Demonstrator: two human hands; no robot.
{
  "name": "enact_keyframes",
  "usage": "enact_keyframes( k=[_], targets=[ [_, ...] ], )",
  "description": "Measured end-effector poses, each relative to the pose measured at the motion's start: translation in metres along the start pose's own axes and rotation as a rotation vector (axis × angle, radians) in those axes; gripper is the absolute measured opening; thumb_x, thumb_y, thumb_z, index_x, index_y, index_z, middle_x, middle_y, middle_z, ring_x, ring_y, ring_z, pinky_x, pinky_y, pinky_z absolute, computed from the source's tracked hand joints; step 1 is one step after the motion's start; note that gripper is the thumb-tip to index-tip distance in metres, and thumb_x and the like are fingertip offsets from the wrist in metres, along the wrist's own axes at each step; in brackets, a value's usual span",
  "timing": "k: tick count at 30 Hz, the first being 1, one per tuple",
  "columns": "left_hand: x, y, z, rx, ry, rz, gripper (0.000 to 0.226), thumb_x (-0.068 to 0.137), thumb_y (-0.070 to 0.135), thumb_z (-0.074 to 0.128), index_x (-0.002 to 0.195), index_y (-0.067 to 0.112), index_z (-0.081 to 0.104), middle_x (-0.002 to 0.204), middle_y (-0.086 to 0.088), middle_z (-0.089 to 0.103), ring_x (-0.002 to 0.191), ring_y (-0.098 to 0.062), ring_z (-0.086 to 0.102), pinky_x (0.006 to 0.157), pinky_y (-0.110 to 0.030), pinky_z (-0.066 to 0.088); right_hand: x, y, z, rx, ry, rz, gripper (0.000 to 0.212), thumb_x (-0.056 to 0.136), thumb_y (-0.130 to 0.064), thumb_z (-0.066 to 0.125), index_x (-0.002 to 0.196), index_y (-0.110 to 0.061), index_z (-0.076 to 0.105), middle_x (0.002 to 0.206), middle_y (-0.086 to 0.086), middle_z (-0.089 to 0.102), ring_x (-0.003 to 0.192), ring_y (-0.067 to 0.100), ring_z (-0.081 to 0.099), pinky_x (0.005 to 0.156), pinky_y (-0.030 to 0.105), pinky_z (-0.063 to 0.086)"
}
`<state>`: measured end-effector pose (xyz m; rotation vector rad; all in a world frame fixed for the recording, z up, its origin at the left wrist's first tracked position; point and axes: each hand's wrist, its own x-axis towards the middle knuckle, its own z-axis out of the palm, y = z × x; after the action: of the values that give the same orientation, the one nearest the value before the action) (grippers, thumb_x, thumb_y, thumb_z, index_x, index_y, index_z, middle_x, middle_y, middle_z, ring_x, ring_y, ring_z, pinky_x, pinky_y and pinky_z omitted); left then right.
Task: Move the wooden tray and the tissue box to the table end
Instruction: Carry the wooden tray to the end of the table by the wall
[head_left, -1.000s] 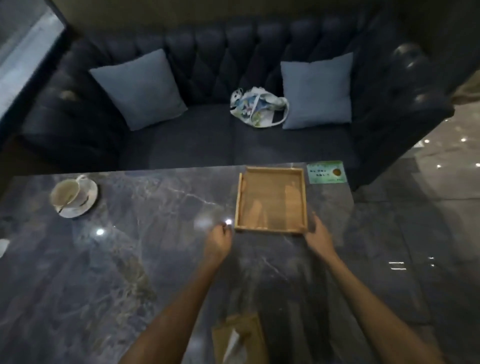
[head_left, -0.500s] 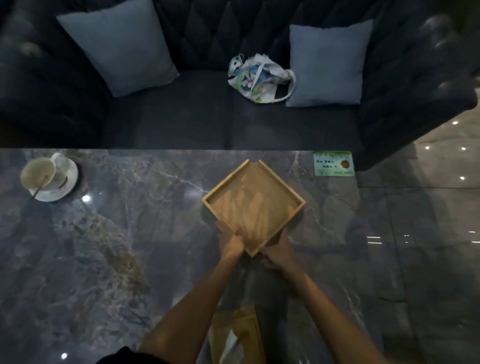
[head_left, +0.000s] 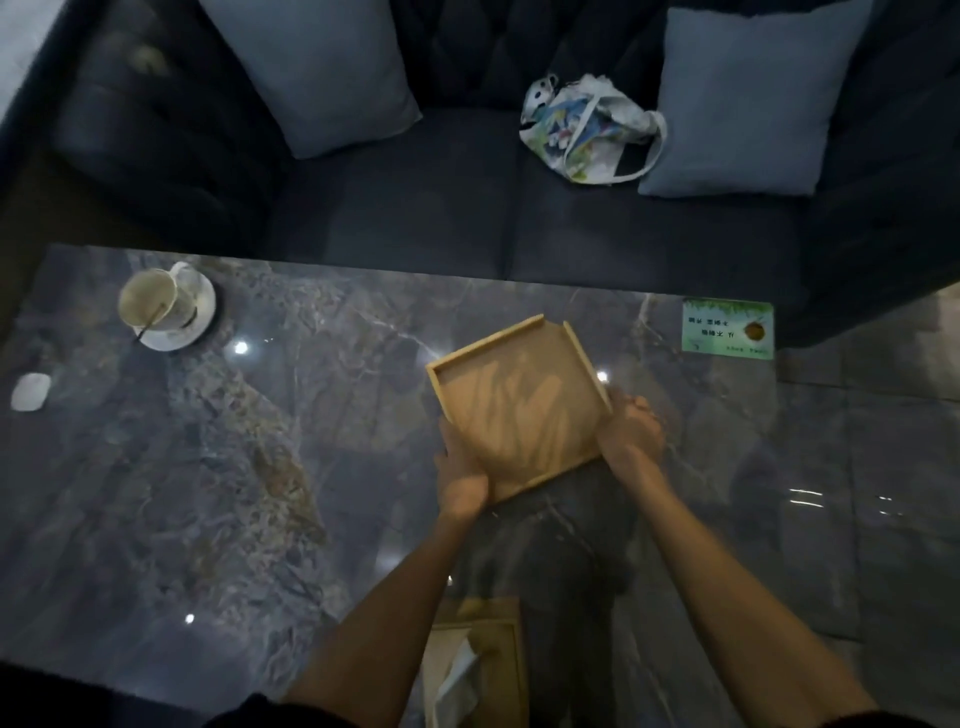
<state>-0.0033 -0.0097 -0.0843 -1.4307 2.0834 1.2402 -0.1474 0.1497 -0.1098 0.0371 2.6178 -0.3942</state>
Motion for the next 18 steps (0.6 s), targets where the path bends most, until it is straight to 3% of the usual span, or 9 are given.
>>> enact_keyframes(
  k=[3, 5, 6, 8, 10, 12, 15, 18],
  targets=[
    [0.004, -0.025, -0.031, 0.159, 0.073, -0.066, 0.061, 0.095, 0.03, 0.034, 0.149, 0.035, 0.007, 0.145, -0.021, 0.035, 0.13, -0.042, 0.041, 0.108, -0.056, 0.03, -0.019, -0.001, 0.008, 0.134, -0.294, -0.145, 0.06, 0.081, -0.028, 0.056, 0.138, -0.024, 0.038, 0.134, 0.009, 0.054, 0.116, 0.037, 0.056, 0.089, 0.048, 0.052],
    [0.009, -0.047, -0.051, 0.239, 0.085, -0.108, 0.056, 0.092, 0.025, 0.039, 0.145, 0.028, 0.022, 0.139, -0.02, 0.041, 0.127, -0.042, 0.045, 0.105, -0.055, 0.037, -0.03, -0.005, 0.013, 0.274, -0.457, -0.092, 0.087, 0.075, -0.038, 0.067, 0.146, -0.029, 0.017, 0.13, -0.008, 0.044, 0.111, 0.032, 0.06, 0.064, 0.04, 0.056],
    [0.01, -0.056, -0.059, 0.251, 0.085, -0.117, 0.053, 0.091, 0.023, 0.042, 0.142, 0.024, 0.028, 0.137, -0.02, 0.043, 0.124, -0.042, 0.048, 0.102, -0.053, 0.04, -0.035, -0.009, 0.015, 0.327, -0.472, -0.047, 0.093, 0.074, -0.041, 0.07, 0.147, -0.032, 0.013, 0.127, -0.009, 0.042, 0.111, 0.03, 0.059, 0.059, 0.035, 0.053],
    [0.01, -0.074, -0.073, 0.255, 0.08, -0.078, 0.05, 0.09, 0.021, 0.047, 0.137, 0.019, 0.034, 0.131, -0.02, 0.047, 0.117, -0.042, 0.053, 0.097, -0.051, 0.045, -0.051, -0.025, 0.025, 0.338, -0.407, -0.046, 0.085, 0.075, -0.041, 0.068, 0.146, -0.033, 0.021, 0.129, -0.009, 0.048, 0.116, 0.027, 0.056, 0.069, 0.032, 0.052],
    [0.009, -0.089, -0.085, 0.267, 0.07, -0.014, 0.048, 0.089, 0.021, 0.05, 0.134, 0.013, 0.037, 0.127, -0.021, 0.05, 0.115, -0.043, 0.054, 0.095, -0.052, 0.046, -0.072, -0.042, 0.037, 0.238, -0.345, -0.103, 0.062, 0.08, -0.036, 0.061, 0.138, -0.028, 0.039, 0.13, 0.002, 0.059, 0.114, 0.027, 0.059, 0.087, 0.034, 0.051],
    [0.011, -0.113, -0.1, 0.288, 0.066, 0.043, 0.044, 0.087, 0.017, 0.048, 0.129, 0.008, 0.04, 0.122, -0.024, 0.052, 0.11, -0.045, 0.056, 0.09, -0.053, 0.047, -0.098, -0.06, 0.052, 0.167, -0.32, -0.089, 0.052, 0.085, -0.031, 0.056, 0.135, -0.024, 0.044, 0.127, 0.011, 0.061, 0.114, 0.033, 0.058, 0.095, 0.038, 0.047],
    [0.023, -0.151, -0.131, 0.259, 0.056, 0.089, 0.036, 0.08, 0.01, 0.046, 0.116, 0.006, 0.047, 0.112, -0.026, 0.057, 0.103, -0.045, 0.059, 0.085, -0.049, 0.048, -0.127, -0.082, 0.076, 0.138, -0.339, -0.015, 0.055, 0.084, -0.024, 0.052, 0.138, -0.027, 0.039, 0.127, 0.016, 0.059, 0.114, 0.037, 0.057, 0.098, 0.043, 0.047],
    [0.034, -0.199, -0.166, 0.291, 0.046, 0.131, 0.031, 0.084, 0.013, 0.047, 0.112, 0.002, 0.048, 0.108, -0.025, 0.057, 0.101, -0.043, 0.057, 0.085, -0.048, 0.046, -0.165, -0.111, 0.102, 0.172, -0.379, 0.045, 0.062, 0.08, -0.024, 0.051, 0.138, -0.039, 0.035, 0.117, 0.016, 0.064, 0.099, 0.037, 0.064, 0.086, 0.047, 0.056]
  ],
)
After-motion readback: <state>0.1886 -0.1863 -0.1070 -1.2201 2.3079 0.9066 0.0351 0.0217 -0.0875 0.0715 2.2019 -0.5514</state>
